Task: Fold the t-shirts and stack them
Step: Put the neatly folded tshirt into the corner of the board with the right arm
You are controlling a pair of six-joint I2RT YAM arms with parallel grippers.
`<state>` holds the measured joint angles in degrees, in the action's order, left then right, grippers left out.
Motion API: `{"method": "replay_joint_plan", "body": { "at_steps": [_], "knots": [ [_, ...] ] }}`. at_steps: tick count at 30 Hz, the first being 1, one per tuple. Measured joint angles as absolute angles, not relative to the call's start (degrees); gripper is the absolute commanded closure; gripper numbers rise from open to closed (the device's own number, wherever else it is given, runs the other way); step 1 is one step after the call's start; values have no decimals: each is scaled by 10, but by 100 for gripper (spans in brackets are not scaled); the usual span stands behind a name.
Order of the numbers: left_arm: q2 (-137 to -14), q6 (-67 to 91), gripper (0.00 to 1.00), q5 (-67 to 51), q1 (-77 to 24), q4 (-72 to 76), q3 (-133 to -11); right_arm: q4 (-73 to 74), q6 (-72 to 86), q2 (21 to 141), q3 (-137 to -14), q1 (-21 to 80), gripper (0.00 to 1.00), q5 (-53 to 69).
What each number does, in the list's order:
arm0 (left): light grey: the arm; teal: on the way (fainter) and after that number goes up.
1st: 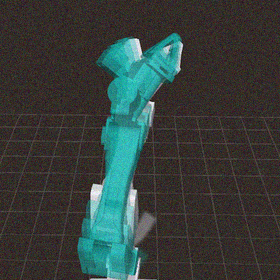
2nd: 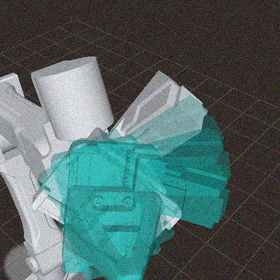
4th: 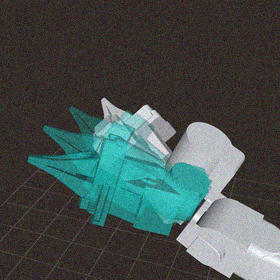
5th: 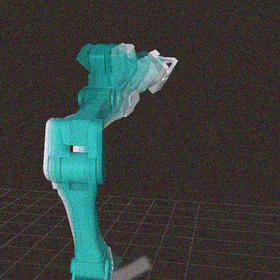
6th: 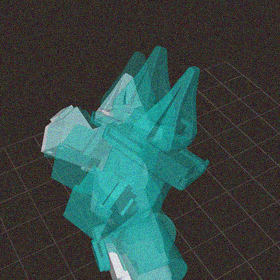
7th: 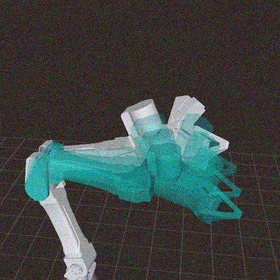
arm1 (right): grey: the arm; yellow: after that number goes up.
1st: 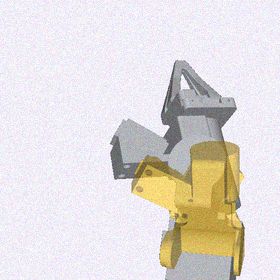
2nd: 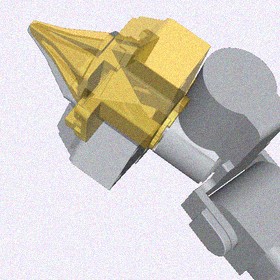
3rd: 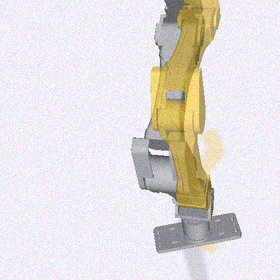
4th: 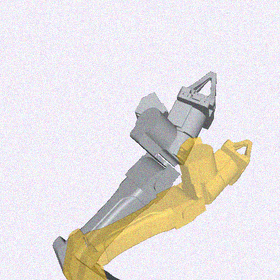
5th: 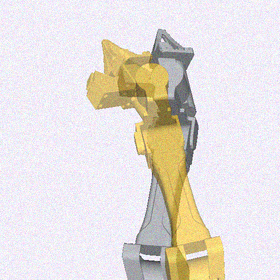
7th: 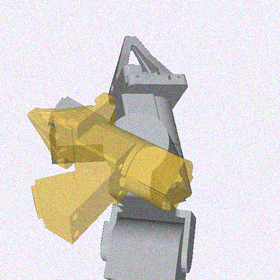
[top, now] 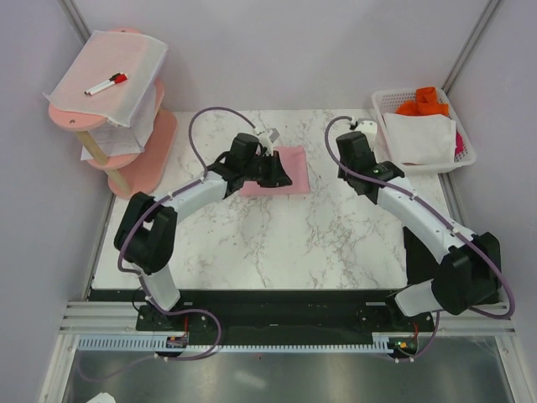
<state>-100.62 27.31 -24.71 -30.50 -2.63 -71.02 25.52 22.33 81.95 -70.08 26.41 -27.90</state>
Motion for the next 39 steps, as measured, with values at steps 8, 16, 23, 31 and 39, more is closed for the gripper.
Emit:
{"method": "replay_joint_plan", "body": {
  "at_steps": [8, 16, 23, 31, 39],
  "knots": [
    [-1073, 264, 46, -230, -342, -54, -716, 432, 256, 804, -616, 268, 32, -362],
    [-1089, 257, 24, -225, -355, -70, -736, 592, 334, 828, -623, 270, 25, -412],
    [-1089, 256, 22, -225, -354, -74, -751, 685, 384, 914, -632, 269, 14, -455],
    [-1090, 256, 22, -225, -354, -76, -752, 704, 383, 992, -634, 205, 14, -464],
    [-1091, 255, 22, -226, -354, -78, -755, 694, 365, 1064, -634, 151, 15, -455]
  ]
}}
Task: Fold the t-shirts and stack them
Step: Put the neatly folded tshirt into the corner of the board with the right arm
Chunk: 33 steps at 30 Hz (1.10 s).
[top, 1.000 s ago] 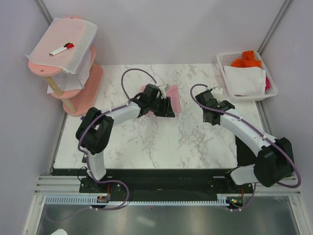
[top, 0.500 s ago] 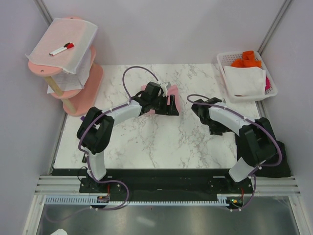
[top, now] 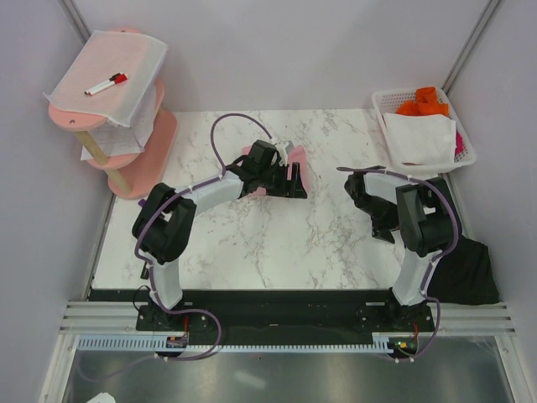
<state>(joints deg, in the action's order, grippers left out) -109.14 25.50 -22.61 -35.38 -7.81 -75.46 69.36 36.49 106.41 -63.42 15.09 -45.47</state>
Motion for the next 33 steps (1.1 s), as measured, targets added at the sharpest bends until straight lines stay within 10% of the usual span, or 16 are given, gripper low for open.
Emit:
{"method": "replay_joint_plan", "body": {
  "at_steps": [11, 17, 33],
  "knots": [
    [-1091, 245, 22, -230, -354, -97, -755, 712, 333, 1166, -639, 87, 21, -480],
    [-1091, 244, 22, -230, -354, -97, -742, 696, 325, 1215, -641, 67, 100, -501],
    [-1091, 244, 23, -230, -353, -98, -734, 633, 304, 1116, -651, 89, 100, -448]
  ]
}}
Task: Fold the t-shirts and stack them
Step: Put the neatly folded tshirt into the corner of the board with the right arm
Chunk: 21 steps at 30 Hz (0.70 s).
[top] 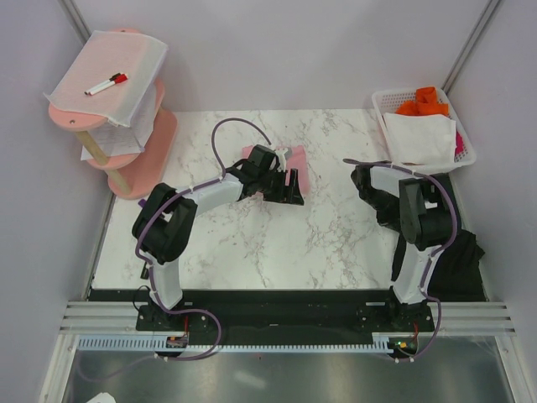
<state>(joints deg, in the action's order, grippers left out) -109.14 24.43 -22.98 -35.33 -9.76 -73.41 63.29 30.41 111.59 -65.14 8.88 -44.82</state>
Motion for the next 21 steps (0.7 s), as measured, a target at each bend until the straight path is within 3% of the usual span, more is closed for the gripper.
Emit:
{"method": "replay_joint_plan", "body": {
  "at_steps": [8, 21],
  "knots": [
    [-1091, 244, 23, -225, -353, -98, -734, 606, 283, 1117, -767, 135, 100, -424],
    [-1093, 244, 23, -195, -353, -112, -736, 590, 235, 1267, -926, 151, 100, -412]
  ]
}}
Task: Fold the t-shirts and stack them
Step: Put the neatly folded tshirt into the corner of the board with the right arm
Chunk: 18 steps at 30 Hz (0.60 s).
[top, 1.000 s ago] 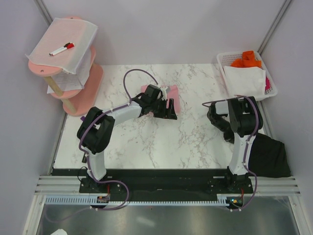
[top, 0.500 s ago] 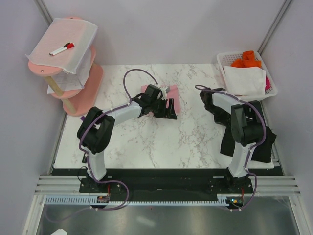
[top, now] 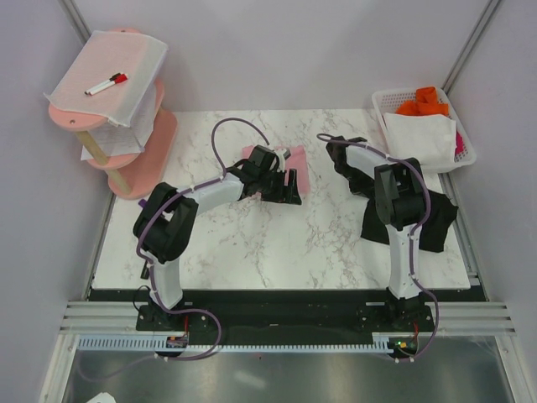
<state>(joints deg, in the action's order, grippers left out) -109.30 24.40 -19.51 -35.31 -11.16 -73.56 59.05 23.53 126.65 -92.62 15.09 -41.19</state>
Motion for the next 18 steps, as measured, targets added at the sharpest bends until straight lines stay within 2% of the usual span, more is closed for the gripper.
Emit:
{"method": "replay_joint_plan", "body": {
  "at_steps": [16, 18],
  "knots": [
    [-1103, 243, 23, -163, -349, -137, -744, 602, 216, 1351, -1114, 285, 100, -341],
    [-1103, 244, 23, -158, -347, -138, -744, 604, 214, 1360, -1136, 300, 98, -324]
  ]
}}
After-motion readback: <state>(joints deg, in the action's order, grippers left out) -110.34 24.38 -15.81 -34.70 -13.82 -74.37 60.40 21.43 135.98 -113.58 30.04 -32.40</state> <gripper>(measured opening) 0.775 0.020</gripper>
